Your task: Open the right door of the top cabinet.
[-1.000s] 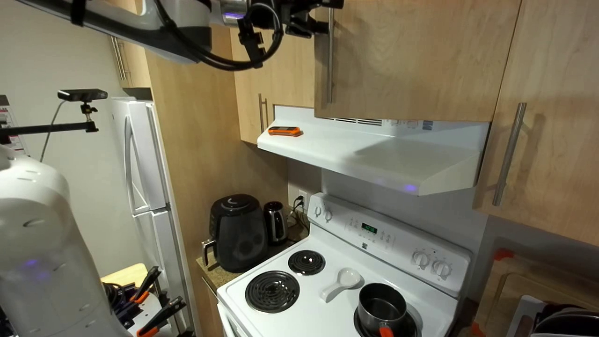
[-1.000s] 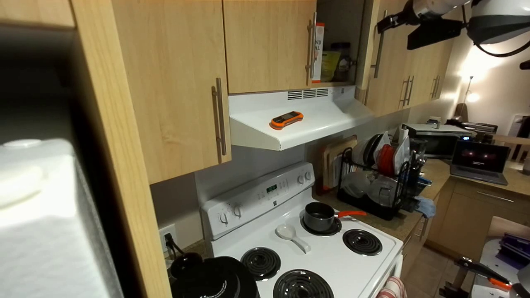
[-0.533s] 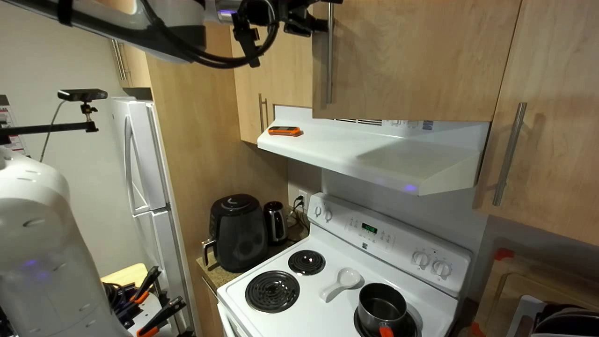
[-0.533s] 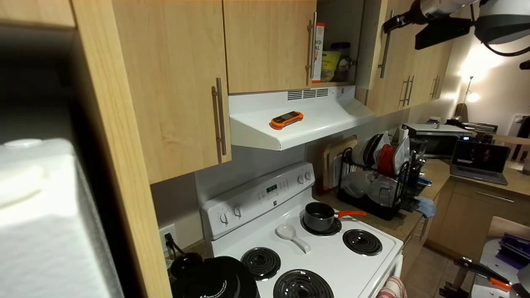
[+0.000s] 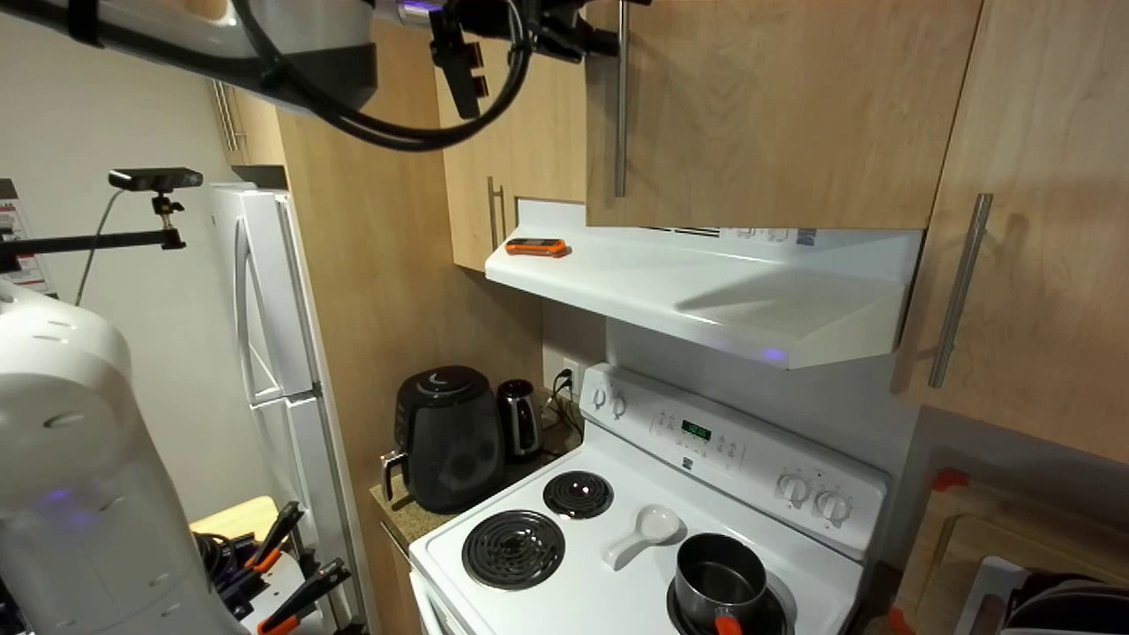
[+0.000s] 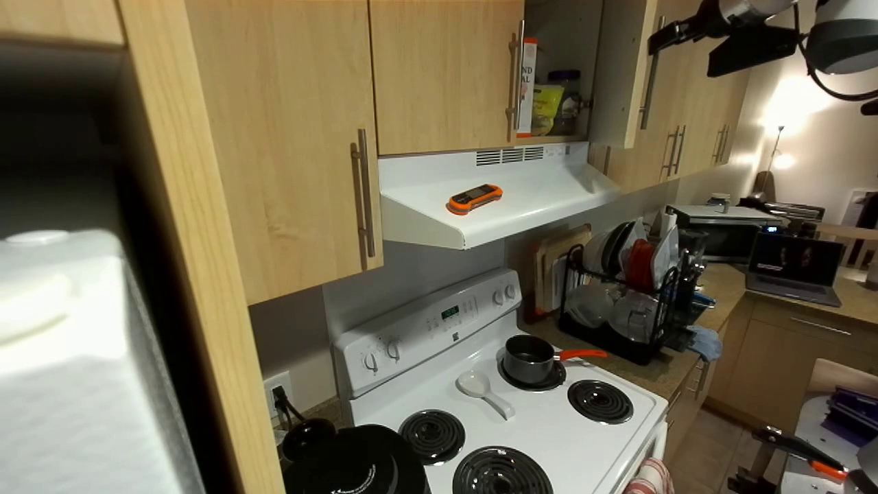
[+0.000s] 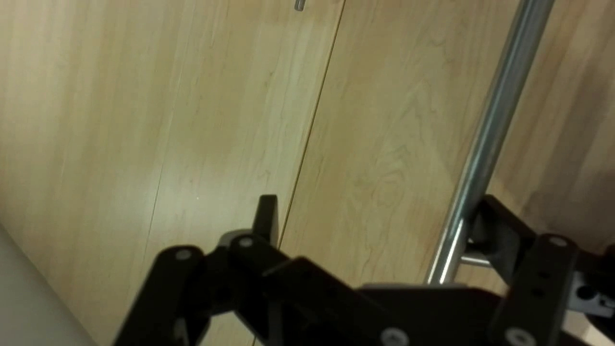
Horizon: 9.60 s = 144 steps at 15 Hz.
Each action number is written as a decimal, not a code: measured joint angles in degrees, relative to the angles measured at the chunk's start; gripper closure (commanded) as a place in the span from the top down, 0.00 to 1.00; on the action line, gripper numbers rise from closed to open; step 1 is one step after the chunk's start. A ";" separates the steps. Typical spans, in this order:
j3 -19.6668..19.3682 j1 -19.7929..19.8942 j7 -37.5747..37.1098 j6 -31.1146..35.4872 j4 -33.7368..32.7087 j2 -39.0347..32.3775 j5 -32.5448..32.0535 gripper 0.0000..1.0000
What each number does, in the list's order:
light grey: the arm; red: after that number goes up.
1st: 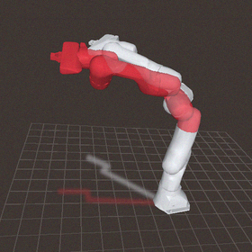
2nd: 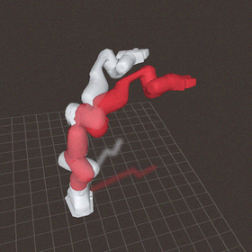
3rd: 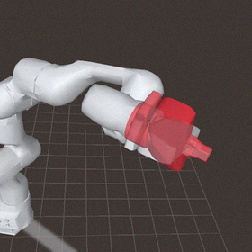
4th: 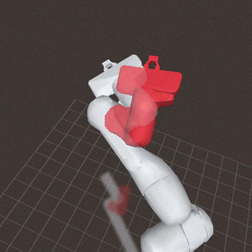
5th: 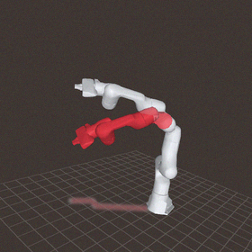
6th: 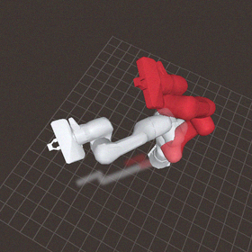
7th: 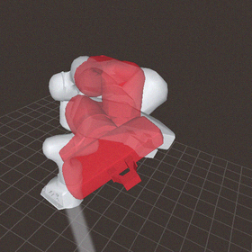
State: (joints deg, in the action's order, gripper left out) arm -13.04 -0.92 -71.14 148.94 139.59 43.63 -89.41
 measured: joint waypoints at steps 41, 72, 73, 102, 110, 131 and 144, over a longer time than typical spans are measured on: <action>-30.99 0.17 15.58 8.22 -2.95 9.24 -12.74 1.00; -19.25 5.40 9.83 -14.73 2.37 16.06 -45.64 1.00; -18.41 5.71 10.61 -14.17 3.12 17.76 -45.35 1.00; -4.26 -9.72 -12.61 3.52 17.72 17.33 -10.53 1.00; -8.65 -19.41 -29.72 3.48 11.13 7.24 -23.12 1.00; -19.45 -33.76 -41.11 1.11 -2.89 -5.38 -37.96 1.00; -24.37 -38.27 -50.30 4.62 -7.23 -8.35 -44.58 1.00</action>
State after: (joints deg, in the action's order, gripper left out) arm -37.42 -39.18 -121.44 153.56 132.36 35.27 -133.99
